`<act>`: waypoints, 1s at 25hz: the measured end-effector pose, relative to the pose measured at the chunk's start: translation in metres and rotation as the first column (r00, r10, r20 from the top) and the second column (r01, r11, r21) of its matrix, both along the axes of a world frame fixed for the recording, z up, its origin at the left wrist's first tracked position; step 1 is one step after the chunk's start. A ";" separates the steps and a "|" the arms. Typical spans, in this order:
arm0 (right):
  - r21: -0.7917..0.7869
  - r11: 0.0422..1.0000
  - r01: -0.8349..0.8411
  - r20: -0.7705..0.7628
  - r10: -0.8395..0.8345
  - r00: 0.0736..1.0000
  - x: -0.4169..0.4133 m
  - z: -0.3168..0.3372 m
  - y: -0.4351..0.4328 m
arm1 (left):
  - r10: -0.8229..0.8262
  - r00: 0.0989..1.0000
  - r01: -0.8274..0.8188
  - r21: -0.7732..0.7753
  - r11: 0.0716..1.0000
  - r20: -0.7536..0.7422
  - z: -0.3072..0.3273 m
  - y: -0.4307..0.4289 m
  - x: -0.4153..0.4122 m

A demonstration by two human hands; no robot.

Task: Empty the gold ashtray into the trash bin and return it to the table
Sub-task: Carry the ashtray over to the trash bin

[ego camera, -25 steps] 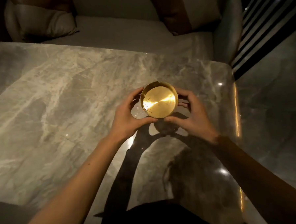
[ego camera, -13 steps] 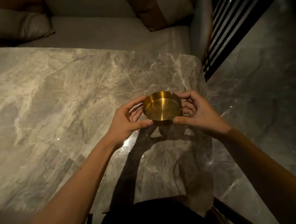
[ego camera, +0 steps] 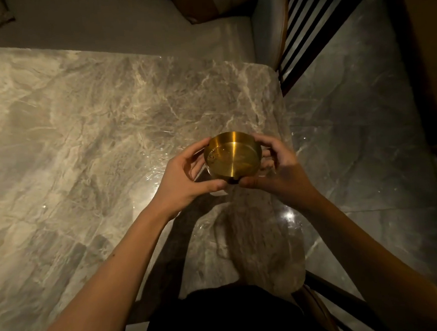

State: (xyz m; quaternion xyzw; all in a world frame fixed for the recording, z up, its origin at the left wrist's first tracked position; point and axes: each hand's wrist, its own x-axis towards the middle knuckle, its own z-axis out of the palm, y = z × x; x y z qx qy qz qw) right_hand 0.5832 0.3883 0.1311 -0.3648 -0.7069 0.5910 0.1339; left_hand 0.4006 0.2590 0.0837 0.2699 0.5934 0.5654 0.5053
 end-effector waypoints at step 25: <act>-0.311 0.940 0.143 0.143 -0.102 0.984 0.283 -0.114 0.191 | -0.021 0.999 0.035 -0.360 0.932 0.044 -0.065 0.200 0.286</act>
